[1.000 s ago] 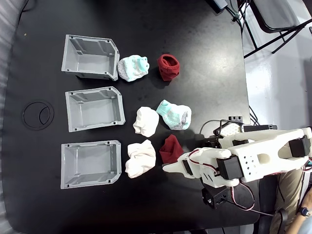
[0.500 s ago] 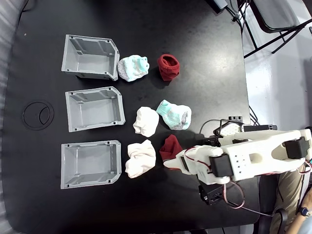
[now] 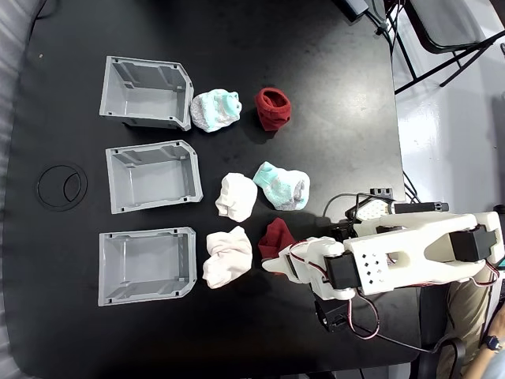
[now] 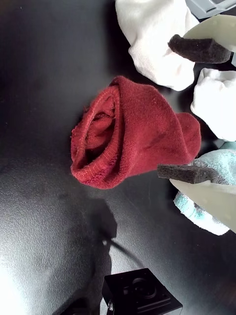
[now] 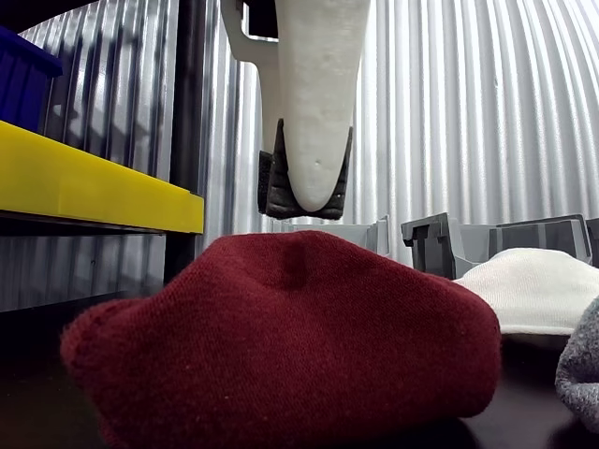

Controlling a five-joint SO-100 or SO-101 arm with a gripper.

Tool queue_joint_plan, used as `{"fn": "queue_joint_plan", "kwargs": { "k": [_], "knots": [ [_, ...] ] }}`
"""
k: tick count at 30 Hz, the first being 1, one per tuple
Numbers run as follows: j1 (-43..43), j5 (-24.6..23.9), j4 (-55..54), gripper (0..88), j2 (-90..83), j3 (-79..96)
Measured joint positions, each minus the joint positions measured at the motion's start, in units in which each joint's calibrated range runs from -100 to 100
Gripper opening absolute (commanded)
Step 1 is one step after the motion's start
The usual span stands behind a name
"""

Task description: Put the sock in the container

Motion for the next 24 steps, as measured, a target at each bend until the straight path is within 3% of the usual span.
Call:
{"fn": "queue_joint_plan", "kwargs": {
  "k": [24],
  "knots": [
    [-0.1, 0.3, -4.8, 38.1, 8.0, 0.2]
  ]
}}
